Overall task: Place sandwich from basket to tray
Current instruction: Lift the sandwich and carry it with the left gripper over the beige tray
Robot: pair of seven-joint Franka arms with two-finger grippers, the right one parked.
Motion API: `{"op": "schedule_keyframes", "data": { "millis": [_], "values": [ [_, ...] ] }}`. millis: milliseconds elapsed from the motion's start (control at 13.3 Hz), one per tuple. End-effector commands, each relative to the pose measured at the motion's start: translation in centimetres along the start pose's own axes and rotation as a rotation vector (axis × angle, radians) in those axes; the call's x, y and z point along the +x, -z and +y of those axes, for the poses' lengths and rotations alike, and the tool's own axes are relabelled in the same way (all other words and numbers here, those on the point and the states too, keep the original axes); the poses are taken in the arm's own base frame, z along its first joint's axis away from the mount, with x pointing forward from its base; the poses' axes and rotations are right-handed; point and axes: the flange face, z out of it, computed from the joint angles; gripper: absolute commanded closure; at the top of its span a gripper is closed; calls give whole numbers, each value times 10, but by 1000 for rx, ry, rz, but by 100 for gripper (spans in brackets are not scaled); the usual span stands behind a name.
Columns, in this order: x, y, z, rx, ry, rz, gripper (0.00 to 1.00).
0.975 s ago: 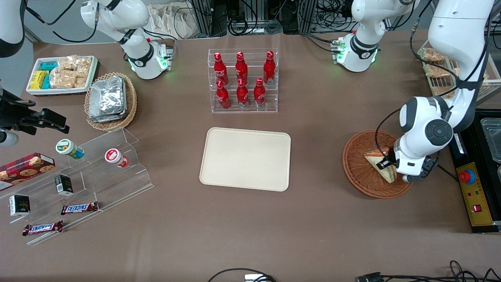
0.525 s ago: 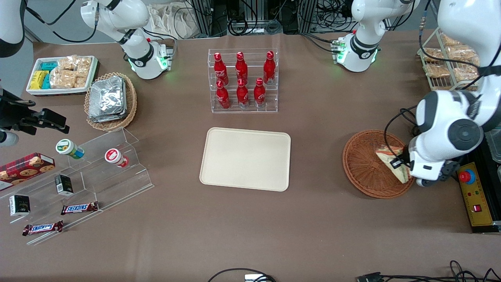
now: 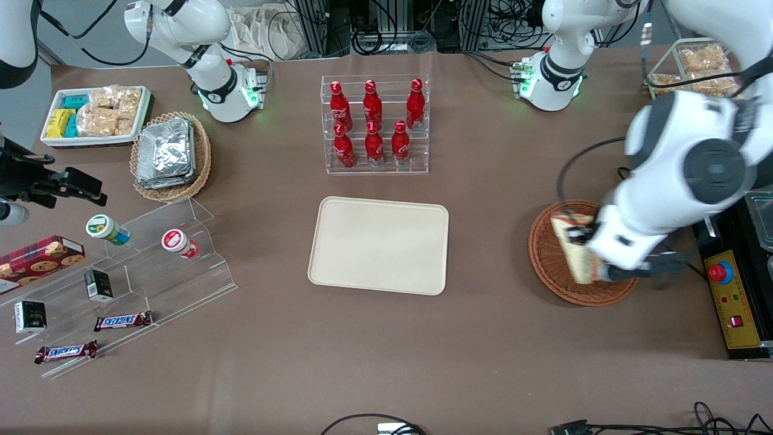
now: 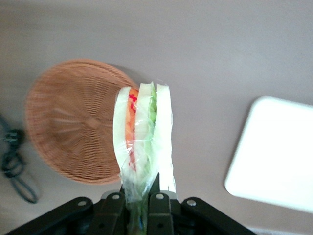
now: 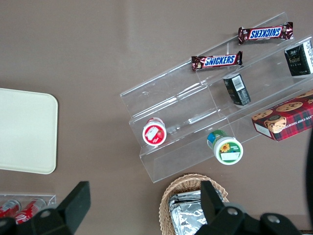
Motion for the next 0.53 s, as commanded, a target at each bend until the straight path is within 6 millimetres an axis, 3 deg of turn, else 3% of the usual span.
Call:
{"op": "schedule_keyframes", "data": {
  "millis": [0, 300, 450],
  "values": [
    [-10, -40, 86, -3, -136, -57, 100],
    [-21, -120, 170, -21, -181, -57, 100],
    [-15, -146, 182, -5, -198, -7, 100]
  ]
}}
